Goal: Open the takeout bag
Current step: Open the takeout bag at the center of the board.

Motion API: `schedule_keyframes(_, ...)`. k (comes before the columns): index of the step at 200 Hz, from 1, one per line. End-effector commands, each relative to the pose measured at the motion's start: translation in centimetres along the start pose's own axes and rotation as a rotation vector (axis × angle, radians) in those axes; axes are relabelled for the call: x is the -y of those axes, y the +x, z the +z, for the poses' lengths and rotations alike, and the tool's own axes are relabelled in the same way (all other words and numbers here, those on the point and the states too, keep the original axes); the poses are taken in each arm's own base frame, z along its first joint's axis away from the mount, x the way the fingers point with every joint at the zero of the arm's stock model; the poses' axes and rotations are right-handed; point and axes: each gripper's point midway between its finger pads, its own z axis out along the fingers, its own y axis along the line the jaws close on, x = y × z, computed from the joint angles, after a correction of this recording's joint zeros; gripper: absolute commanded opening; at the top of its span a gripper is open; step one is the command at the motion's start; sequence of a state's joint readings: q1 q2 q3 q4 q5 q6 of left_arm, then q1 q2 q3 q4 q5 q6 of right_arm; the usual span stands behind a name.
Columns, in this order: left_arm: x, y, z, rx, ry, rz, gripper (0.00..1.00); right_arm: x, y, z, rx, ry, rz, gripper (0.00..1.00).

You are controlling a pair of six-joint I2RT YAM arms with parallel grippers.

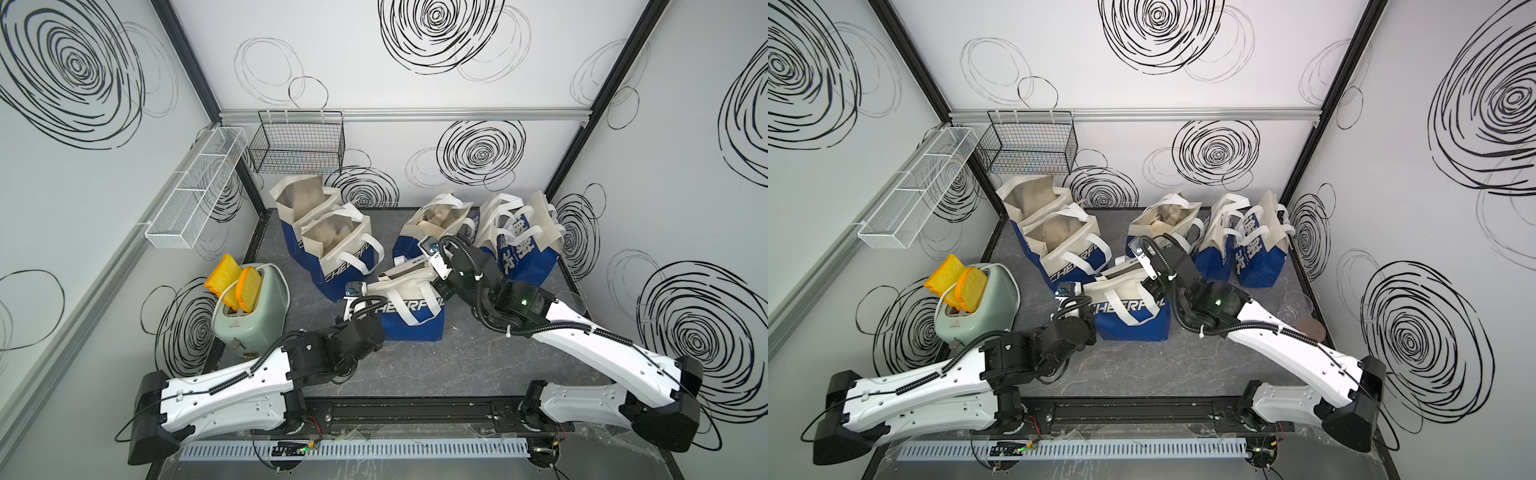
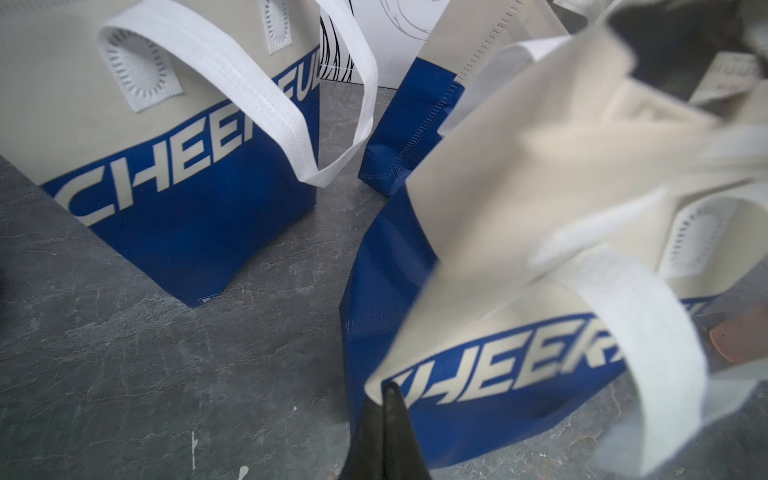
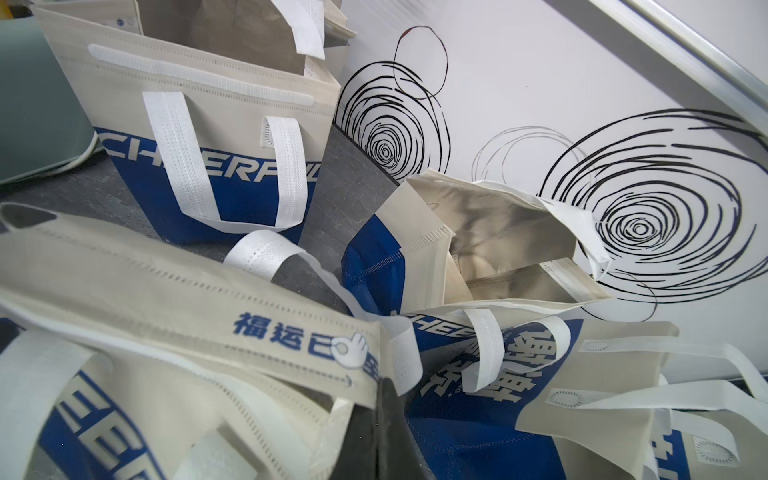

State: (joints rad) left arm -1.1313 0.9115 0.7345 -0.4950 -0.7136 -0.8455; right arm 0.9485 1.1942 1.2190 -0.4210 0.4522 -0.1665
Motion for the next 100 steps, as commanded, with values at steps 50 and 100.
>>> schedule_keyframes(50,-5.4,3.2,-0.1,-0.082,-0.198,0.142,0.0,2.3,-3.0,-1.6,0.058,-0.014,0.034,0.0)
schedule_keyframes(100,-4.5,2.2,-0.4,-0.058,-0.164,0.073,0.0,-1.8,-4.3,-1.9,0.101,-0.243,0.02,0.0)
